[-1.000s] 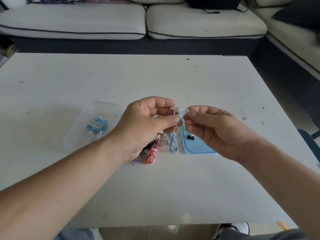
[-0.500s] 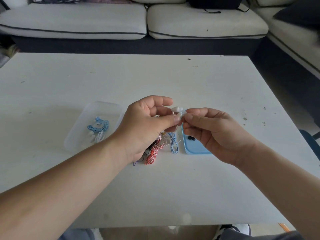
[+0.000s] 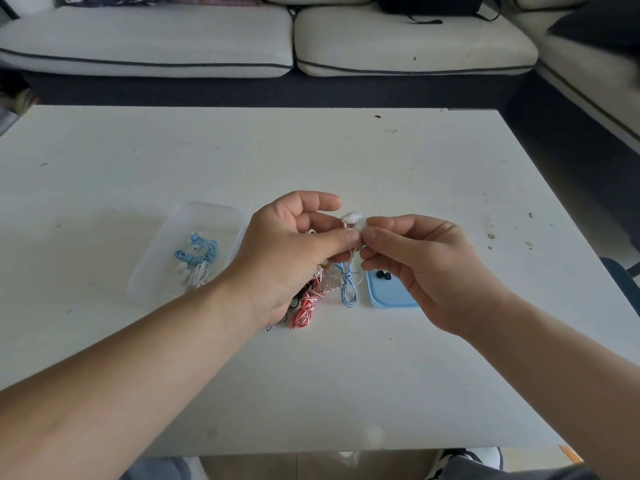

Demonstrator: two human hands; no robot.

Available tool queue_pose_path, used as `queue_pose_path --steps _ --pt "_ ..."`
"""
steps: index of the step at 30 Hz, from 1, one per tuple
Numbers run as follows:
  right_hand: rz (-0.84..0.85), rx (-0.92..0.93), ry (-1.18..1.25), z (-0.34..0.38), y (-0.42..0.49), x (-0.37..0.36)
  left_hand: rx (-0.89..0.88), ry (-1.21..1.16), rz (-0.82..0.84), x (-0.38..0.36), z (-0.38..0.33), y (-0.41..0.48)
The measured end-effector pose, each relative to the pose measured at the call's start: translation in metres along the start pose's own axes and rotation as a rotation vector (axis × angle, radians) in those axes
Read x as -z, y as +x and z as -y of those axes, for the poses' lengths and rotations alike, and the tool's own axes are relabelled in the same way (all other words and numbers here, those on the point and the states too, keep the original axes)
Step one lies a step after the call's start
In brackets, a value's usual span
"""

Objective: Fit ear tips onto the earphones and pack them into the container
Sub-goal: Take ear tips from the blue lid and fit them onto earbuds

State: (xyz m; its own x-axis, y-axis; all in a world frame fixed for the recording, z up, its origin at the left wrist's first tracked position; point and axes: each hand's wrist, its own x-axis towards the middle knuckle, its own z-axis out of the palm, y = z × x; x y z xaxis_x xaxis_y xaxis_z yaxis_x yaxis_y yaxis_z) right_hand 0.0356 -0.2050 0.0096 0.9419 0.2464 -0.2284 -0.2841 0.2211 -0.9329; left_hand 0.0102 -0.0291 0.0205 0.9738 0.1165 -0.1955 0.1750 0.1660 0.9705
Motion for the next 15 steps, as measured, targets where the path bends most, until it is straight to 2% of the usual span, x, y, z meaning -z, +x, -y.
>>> queue_pose_path --steps 5,11,15 --pt "-0.015 0.056 -0.121 0.0 -0.002 0.0 0.004 -0.014 -0.011 0.002 0.002 0.001" --pt "0.093 -0.08 0.045 0.007 0.002 0.007 0.047 -0.018 0.044 0.002 -0.002 0.001" --pt "0.138 -0.129 0.055 0.004 0.004 0.011 0.06 -0.048 0.061 0.0 -0.001 -0.002"
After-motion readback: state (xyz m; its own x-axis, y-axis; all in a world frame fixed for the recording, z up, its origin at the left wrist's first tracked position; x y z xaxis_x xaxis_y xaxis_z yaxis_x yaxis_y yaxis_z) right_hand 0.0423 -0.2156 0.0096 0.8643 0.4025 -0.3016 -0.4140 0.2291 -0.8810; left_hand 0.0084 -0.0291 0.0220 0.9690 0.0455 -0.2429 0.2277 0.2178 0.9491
